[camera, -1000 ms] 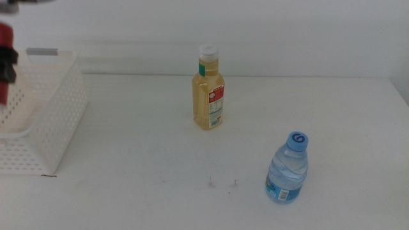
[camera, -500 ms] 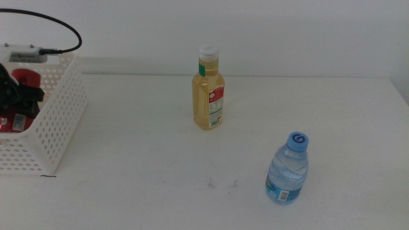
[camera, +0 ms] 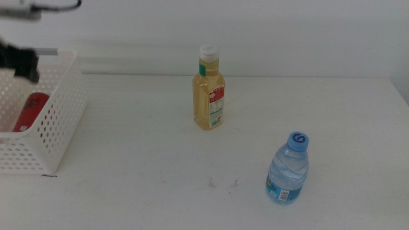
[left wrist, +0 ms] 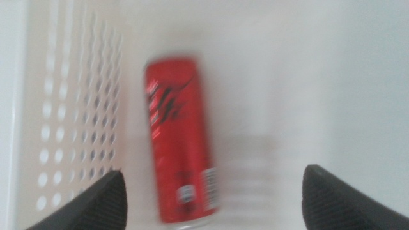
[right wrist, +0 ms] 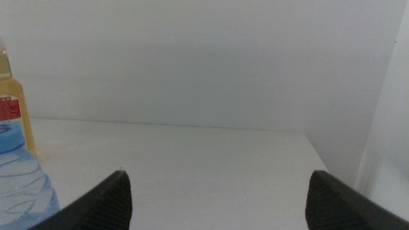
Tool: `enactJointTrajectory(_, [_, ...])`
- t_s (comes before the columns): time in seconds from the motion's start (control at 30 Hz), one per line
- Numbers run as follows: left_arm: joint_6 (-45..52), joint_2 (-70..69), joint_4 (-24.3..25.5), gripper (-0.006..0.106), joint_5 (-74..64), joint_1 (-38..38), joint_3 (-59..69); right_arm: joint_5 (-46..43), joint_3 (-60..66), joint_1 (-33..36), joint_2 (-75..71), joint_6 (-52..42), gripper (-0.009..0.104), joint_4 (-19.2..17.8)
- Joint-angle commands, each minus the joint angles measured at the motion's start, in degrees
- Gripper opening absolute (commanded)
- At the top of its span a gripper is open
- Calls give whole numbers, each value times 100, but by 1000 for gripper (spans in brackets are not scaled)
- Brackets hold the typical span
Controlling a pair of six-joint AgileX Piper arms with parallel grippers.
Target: Use arms to grab the bottles and put them into the dustbin to the left of the table.
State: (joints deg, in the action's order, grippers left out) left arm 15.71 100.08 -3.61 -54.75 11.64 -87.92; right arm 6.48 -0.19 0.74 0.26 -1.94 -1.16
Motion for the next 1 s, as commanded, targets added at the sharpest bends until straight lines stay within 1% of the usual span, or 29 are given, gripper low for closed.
enactJointTrajectory(0.0, [-103,-639,-183,94,67,-331,133,-37,19,-15,-26,-31,91,-12])
enactJointTrajectory(0.2, [-258,-2143,-245,94,973,-1396,1082,-37,19,-15,-26,-31,91,-12])
enactJointTrajectory(0.3, [-247,-2853,-245,94,1902,-2027,1988,-37,19,-15,-26,-31,91,-12])
enactJointTrajectory(0.4, [-218,-3566,-192,94,3651,-2632,3462,-37,19,-15,-26,-31,91,-12])
enactJointTrajectory(0.5, [-229,-3923,-271,94,6223,-3132,5240,-37,19,-15,-26,-31,91,-12])
enactJointTrajectory(0.53, [-283,-3919,-316,94,7294,-3292,5889,-37,19,-15,-26,-31,91,-12])
enactJointTrajectory(0.63, [-601,-3462,-245,94,10324,-3648,7385,-37,19,-15,-26,-31,91,-12])
enactJointTrajectory(0.7, [-857,-2833,-132,94,11610,-3719,7830,-37,19,-15,-26,-31,91,-12])
enactJointTrajectory(0.8, [-1284,-1814,161,94,12016,-3719,7710,-37,19,-15,-26,-31,91,-12])
enactJointTrajectory(0.97, [-1727,-154,818,94,12439,-3719,6844,-37,19,-15,-26,-31,91,-12])
